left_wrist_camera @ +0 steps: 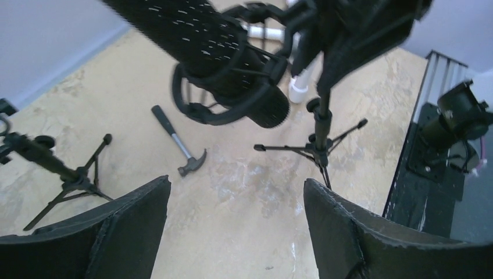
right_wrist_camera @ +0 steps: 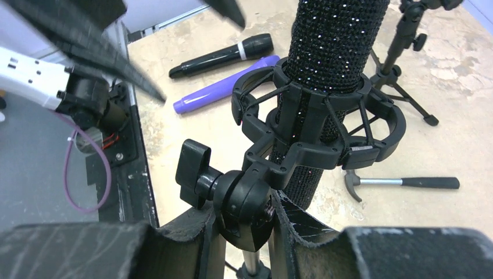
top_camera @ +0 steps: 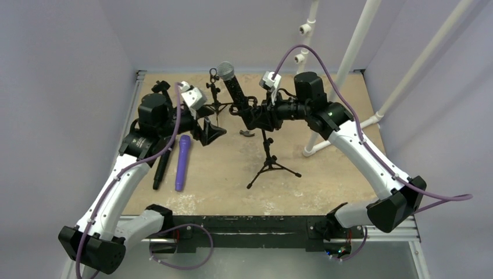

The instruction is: Remove the microphone from the stand

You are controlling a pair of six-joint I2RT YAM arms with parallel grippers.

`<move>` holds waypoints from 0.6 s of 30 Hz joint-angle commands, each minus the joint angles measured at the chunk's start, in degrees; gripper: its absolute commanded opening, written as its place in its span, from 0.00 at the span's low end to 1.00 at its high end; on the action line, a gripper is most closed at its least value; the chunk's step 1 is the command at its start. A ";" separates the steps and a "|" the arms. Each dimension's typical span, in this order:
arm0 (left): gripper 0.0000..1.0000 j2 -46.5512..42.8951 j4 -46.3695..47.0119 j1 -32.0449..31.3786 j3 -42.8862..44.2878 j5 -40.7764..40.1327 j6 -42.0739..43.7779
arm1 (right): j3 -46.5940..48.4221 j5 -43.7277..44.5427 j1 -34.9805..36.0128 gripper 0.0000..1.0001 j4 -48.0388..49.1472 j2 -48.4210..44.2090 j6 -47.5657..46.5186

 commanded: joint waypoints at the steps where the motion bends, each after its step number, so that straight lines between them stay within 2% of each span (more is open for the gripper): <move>1: 0.82 -1.23 8.64 5.76 1.41 5.05 -12.20 | -0.55 -6.58 0.11 0.00 4.39 -3.07 -5.79; 10: 0.86 3.51 26.20 7.04 2.70 11.28 -23.93 | -2.44 -12.65 0.12 0.00 5.83 -2.43 -10.88; 14: 0.89 6.13 29.61 7.04 2.82 11.85 -26.59 | -2.99 -14.11 0.20 0.00 6.76 -2.25 -11.03; 18: 0.91 7.71 37.83 7.04 0.48 11.78 -32.55 | -3.35 -15.00 0.35 0.00 7.05 -2.34 -10.92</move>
